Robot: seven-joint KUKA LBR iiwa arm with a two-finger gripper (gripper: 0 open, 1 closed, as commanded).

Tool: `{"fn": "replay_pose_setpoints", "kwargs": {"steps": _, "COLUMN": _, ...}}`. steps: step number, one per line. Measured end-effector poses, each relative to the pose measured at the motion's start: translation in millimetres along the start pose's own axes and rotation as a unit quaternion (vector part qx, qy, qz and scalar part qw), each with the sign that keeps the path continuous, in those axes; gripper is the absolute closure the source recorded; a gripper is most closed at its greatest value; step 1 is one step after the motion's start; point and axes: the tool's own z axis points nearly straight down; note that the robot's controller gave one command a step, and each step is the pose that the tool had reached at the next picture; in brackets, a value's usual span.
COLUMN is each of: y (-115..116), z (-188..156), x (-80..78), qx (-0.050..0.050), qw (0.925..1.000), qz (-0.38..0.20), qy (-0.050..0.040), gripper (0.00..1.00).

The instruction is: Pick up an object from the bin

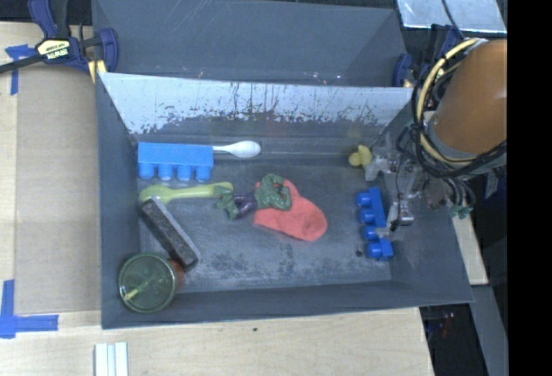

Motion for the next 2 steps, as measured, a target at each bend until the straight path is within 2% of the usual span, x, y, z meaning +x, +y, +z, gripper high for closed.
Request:
{"fn": "replay_pose_setpoints", "kwargs": {"steps": 1, "y": 0.5, "z": -3.7, "x": -1.8, "qx": 0.001, "qw": 1.0000, "qz": -0.001, "qy": -0.0039, "gripper": 0.00}}
{"fn": "replay_pose_setpoints", "kwargs": {"steps": 2, "y": 55.6, "z": 99.9, "x": -7.9, "qx": 0.001, "qw": 1.0000, "qz": -0.003, "qy": -0.0062, "gripper": 0.00}}
